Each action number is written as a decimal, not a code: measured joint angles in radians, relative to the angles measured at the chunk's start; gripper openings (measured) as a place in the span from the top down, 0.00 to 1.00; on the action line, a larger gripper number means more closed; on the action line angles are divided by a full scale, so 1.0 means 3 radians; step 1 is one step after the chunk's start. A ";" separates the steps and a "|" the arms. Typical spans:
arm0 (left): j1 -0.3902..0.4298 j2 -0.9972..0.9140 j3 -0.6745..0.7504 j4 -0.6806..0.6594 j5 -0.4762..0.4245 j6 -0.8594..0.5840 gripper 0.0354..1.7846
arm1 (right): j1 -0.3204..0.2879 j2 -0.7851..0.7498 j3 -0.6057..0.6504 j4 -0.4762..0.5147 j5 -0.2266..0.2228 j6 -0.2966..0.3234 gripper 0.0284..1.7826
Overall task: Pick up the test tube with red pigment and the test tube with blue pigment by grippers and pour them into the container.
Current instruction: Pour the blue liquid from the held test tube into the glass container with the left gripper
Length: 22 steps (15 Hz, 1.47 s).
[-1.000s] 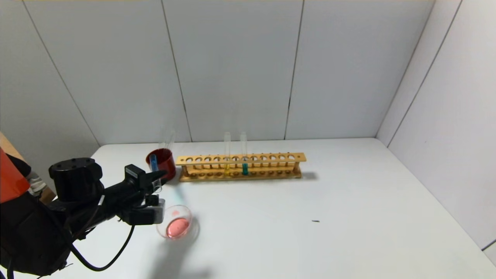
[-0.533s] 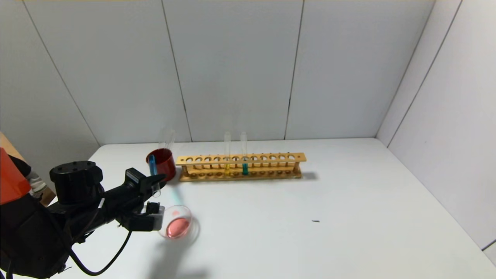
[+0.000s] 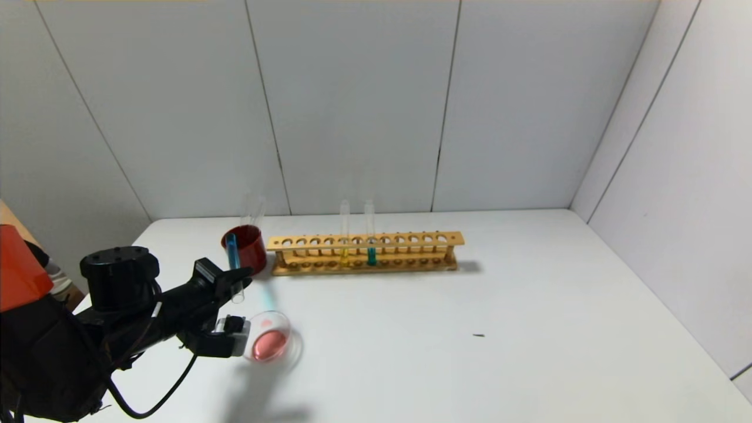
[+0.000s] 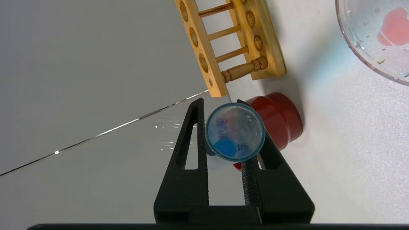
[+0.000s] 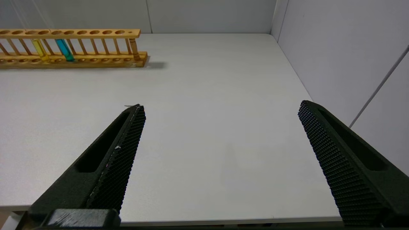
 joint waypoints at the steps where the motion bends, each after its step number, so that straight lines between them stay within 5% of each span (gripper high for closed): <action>1: 0.0000 0.0008 -0.0001 0.0000 0.0004 0.0029 0.83 | 0.0000 0.0000 0.0000 0.0000 0.0000 0.0000 0.02; 22: -0.0066 0.0207 -0.0088 -0.0016 0.0128 0.0679 0.83 | 0.0000 0.0000 0.0000 0.0000 0.0000 0.0000 0.02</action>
